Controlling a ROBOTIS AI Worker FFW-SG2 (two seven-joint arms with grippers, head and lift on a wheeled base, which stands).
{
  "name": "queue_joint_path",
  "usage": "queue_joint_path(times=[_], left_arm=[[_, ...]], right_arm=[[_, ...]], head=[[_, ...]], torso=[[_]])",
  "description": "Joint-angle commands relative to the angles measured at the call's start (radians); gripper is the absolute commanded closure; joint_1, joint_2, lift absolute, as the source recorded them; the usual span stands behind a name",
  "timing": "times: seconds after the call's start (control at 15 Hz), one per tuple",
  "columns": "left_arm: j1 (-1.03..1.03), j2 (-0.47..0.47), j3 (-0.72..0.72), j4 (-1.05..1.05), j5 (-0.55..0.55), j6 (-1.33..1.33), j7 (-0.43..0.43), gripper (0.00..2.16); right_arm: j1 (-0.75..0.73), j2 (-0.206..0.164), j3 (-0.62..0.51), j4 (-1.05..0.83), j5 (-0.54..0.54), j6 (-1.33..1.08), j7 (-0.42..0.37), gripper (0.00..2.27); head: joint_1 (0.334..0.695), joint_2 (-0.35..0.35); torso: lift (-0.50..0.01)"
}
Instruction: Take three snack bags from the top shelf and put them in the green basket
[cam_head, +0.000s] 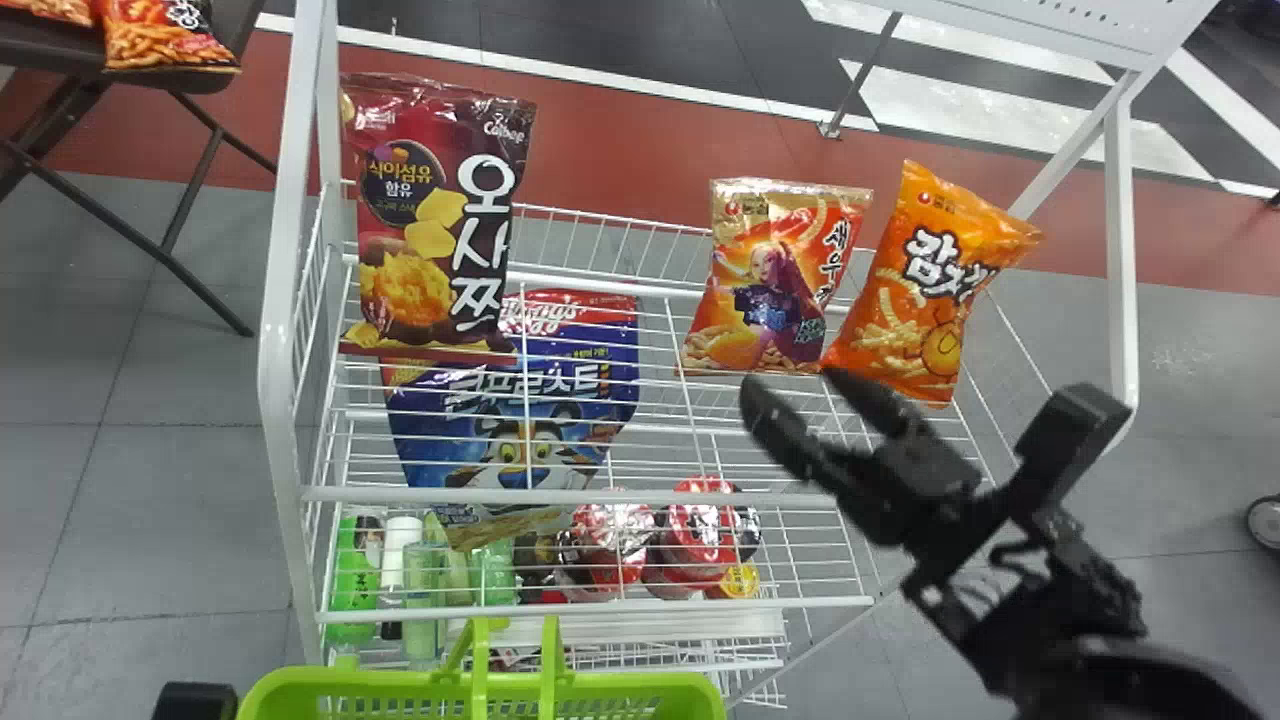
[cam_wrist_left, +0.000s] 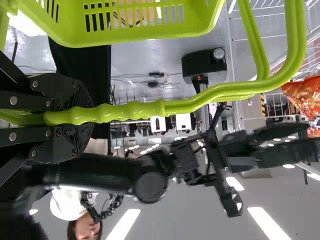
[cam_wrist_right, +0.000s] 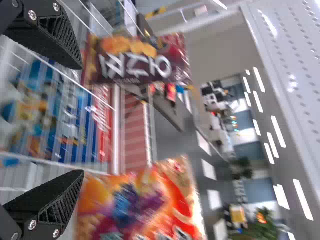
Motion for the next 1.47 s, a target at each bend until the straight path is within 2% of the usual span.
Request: queue_joint_path(times=[0.0,0.2,0.47,0.53,0.6,0.67,0.73,0.93,1.13,1.4], left_arm=[[-0.001,0.0,-0.001,0.0,-0.002,0.004,0.001,1.4],[-0.007,0.0,0.002,0.001,-0.002,0.004,0.001,1.4],[-0.022,0.003,0.008,0.004,-0.002,0.004,-0.002,1.4],[-0.031,0.003,0.011,0.007,0.003,0.004,-0.002,1.4],[-0.036,0.003,0.011,0.011,0.003,0.004,-0.002,1.4],[-0.038,0.003,0.013,0.012,0.003,0.004,-0.002,1.4],[-0.039,0.003,0.013,0.012,0.005,0.004,-0.002,1.4],[-0.041,0.005,0.013,0.012,0.005,0.004,-0.001,1.4],[-0.041,0.006,0.013,0.011,0.005,0.004,-0.001,1.4],[-0.042,0.006,0.019,0.012,0.003,0.004,-0.001,1.4]], right_arm=[[-0.15,0.001,-0.002,0.115,0.102,-0.052,-0.05,0.07],[-0.317,0.001,-0.014,0.262,0.208,-0.024,-0.05,0.09],[-0.397,0.001,-0.014,0.409,0.229,0.007,-0.059,0.17],[-0.398,0.001,-0.013,0.421,0.226,0.022,-0.058,0.36],[-0.398,0.001,-0.011,0.423,0.226,0.028,-0.048,0.81],[-0.397,0.001,-0.007,0.421,0.225,0.031,-0.047,1.45],[-0.397,0.001,-0.007,0.42,0.22,0.053,-0.045,1.92],[-0.392,0.001,-0.014,0.401,0.209,0.129,-0.021,2.11],[-0.355,0.001,-0.027,0.352,0.182,0.126,-0.01,2.11],[-0.225,0.001,-0.033,0.111,0.103,0.194,-0.009,2.11]], head=[[0.695,-0.35],[0.695,-0.35],[0.695,-0.35],[0.695,-0.35],[0.695,-0.35],[0.695,-0.35],[0.695,-0.35],[0.695,-0.35],[0.695,-0.35],[0.695,-0.35]], torso=[[-0.028],[-0.028],[-0.028],[-0.028],[-0.028],[-0.028],[-0.028],[-0.028],[-0.028],[-0.028]])
